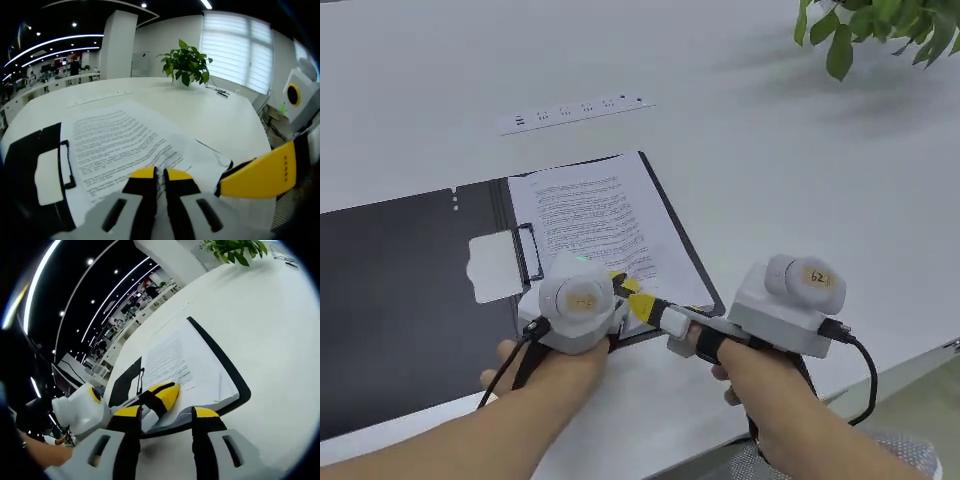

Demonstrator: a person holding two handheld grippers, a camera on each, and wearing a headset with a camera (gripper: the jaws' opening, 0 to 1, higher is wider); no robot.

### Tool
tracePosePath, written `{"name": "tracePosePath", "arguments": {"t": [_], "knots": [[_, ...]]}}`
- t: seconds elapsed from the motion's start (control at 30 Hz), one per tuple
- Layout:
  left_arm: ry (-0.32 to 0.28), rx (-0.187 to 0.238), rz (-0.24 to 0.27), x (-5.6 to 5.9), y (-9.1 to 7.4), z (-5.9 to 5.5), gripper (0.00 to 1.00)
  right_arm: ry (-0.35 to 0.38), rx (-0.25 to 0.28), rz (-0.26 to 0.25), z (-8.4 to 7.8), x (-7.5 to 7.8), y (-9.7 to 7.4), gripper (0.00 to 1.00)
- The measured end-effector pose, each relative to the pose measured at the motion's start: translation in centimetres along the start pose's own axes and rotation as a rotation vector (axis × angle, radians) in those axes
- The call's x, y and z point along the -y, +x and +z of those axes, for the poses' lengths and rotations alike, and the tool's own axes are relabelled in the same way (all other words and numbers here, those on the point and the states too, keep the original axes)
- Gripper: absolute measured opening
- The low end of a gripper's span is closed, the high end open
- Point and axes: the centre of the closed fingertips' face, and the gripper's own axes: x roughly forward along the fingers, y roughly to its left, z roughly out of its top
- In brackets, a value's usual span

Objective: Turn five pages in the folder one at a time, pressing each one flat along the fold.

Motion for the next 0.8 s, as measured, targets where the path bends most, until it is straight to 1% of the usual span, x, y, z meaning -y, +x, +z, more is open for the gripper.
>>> {"name": "tracePosePath", "arguments": {"t": [0.07,0.2,0.3,0.33,0.4,0.47,0.53,0.57,0.6,0.63,0.7,0.77,0.8], "knots": [[-0.001,0.001,0.001,0.0,0.0,0.0,0.05,0.006,0.002,-0.013,0.0,0.4,0.2,0.35],[-0.007,0.002,0.003,0.0,0.0,0.0,0.05,0.049,0.010,-0.034,0.0,1.2,0.6,0.29],[-0.009,0.001,0.003,0.0,0.0,0.0,0.05,0.083,0.019,-0.056,0.1,1.8,0.7,0.23],[-0.007,0.002,0.003,0.0,0.0,0.0,0.05,0.096,0.020,-0.067,0.1,2.1,0.8,0.20],[-0.014,0.001,0.006,-0.1,0.0,0.0,0.05,0.095,0.022,-0.085,0.0,2.5,0.9,0.13],[-0.014,0.000,0.008,-0.1,0.0,0.0,0.05,0.109,0.027,-0.108,0.0,3.0,0.9,0.05],[-0.025,0.000,0.010,0.0,0.0,0.0,0.05,0.143,0.047,-0.113,0.1,3.4,0.9,0.00],[-0.033,-0.001,0.014,-0.1,-0.1,0.0,0.05,0.193,0.047,-0.113,-0.2,3.5,1.0,0.00],[-0.039,0.000,0.016,0.0,-0.1,0.0,0.04,0.196,0.050,-0.108,-0.2,3.5,1.0,0.00],[-0.059,0.001,0.019,0.0,-0.2,0.0,0.04,0.181,0.057,-0.107,-0.2,3.5,0.9,0.00],[-0.070,-0.001,0.023,-0.1,-0.2,0.0,0.05,0.164,0.063,-0.105,-0.3,3.2,0.7,0.00],[-0.152,-0.003,0.010,0.1,-0.4,0.1,0.06,0.140,0.065,-0.109,-0.2,3.1,0.5,0.00],[-0.159,-0.015,-0.007,0.2,-0.7,0.2,0.09,0.131,0.070,-0.098,-0.1,3.0,0.4,0.00]]}}
